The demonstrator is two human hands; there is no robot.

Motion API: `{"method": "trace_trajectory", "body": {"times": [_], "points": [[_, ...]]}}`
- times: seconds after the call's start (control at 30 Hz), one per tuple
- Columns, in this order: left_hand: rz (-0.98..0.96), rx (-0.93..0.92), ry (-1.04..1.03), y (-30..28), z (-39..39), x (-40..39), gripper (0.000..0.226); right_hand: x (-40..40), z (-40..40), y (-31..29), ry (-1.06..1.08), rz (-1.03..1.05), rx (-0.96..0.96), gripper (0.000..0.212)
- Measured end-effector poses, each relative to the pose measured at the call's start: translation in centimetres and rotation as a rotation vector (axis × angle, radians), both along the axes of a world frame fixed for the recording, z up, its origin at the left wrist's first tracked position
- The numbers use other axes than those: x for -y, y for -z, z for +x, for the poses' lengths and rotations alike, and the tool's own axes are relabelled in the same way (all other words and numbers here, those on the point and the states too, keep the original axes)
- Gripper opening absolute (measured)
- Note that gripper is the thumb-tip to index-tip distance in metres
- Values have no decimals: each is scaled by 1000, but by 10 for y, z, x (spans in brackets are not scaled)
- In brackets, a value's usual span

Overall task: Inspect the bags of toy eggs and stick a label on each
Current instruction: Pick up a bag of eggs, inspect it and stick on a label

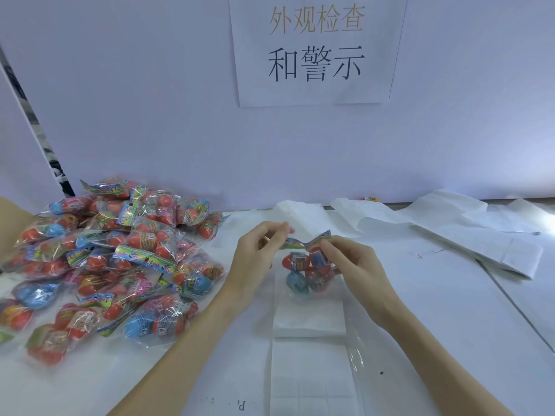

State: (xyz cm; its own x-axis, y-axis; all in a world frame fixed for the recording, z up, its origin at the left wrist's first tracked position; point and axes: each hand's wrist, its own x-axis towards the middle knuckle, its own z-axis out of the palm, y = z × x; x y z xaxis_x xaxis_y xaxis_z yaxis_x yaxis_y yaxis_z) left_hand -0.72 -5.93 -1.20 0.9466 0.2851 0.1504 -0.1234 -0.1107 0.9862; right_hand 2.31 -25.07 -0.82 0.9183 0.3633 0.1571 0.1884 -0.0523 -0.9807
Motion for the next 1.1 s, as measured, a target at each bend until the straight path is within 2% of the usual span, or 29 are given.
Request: {"method": "trace_trajectory", "body": {"times": [0.23,0.33,0.43,0.6,0.77,0.83,0.93,1.0,1.1], "points": [[20,32,-32,-4,-2,-2,41,-1,3,4,83,11,-6,31],[60,15,46,-5,-3,-2,32,0,2,0,99,76,-18,32],[42,31,32,-2,-2,-1,18,1,3,2,84,63,-7,30],[12,99,-16,-2,-3,3,19,0,2,-1,68,66,-7,30],[-130,68,29,-4,-6,3,8,0,2,-2,39,79,-59,26],[-90,42,56,-5,-6,2,9,-2,1,-2,46,101,-92,28],[57,49,67,-4,-6,2,25,-1,2,0,59,35,-18,34],[38,44,86,-5,-7,3,30,-1,1,1,47,-29,36,33],[1,40,42,-4,-6,3,26,-2,0,1,33,-53,42,30]]}}
